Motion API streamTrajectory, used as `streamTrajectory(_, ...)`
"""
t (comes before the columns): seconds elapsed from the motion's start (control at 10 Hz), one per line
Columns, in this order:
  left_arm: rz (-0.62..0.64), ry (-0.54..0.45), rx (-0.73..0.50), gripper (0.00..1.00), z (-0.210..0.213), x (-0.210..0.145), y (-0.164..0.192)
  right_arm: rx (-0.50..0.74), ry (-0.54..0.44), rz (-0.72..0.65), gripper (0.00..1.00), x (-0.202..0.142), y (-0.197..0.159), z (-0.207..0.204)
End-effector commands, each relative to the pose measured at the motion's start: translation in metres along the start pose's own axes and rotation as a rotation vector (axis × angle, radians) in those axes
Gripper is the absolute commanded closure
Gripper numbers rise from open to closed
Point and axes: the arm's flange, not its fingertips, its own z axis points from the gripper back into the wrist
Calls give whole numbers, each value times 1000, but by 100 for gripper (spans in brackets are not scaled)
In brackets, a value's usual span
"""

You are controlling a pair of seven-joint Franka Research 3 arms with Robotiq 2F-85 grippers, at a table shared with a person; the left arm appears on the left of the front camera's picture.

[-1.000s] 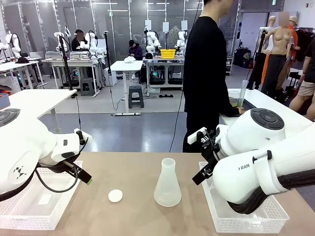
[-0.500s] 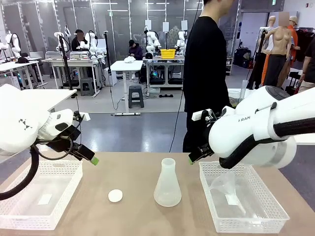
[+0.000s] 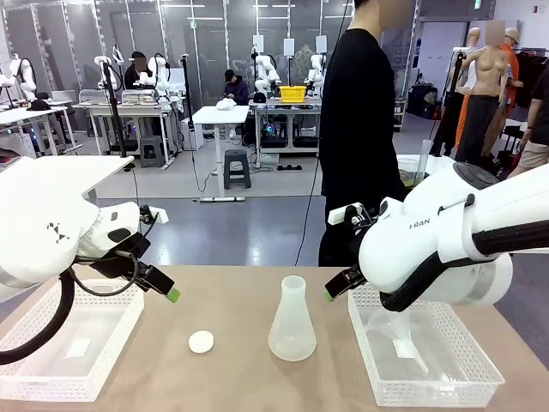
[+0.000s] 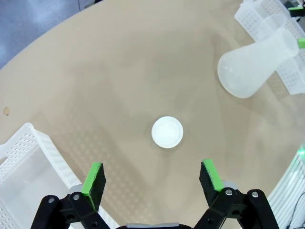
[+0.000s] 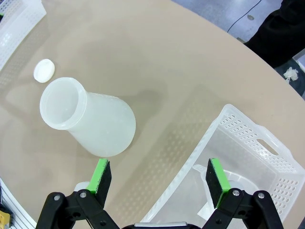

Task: Prepare the solutions needed for the experiment.
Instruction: Pick up the Plastic Funnel and insert it into the Big flask.

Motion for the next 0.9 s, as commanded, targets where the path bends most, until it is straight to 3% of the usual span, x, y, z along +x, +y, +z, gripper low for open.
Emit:
streamTrajectory(0.0, 156, -67, -330, 0, -5, 17, 22, 163, -103, -115, 0, 12, -21, 0)
streamTrajectory(0.1, 256, -142, -522, 0, 0, 28, 45, 265, -188, -186, 0, 23, -41, 4)
streamTrajectory(0.2, 290, -197, -640, 0, 2, 36, 59, 329, -211, -199, 0, 28, -54, 4)
streamTrajectory(0.5, 402, -308, -884, 0, -5, 56, 99, 550, -278, -332, 0, 52, -83, -11)
streamTrajectory(0.7, 530, -396, -1122, 0, 9, 43, 112, 822, -315, -423, 0, 46, -94, -15)
streamTrajectory(0.8, 548, -416, -1198, 0, 18, 30, 119, 887, -338, -458, 0, 37, -100, -16)
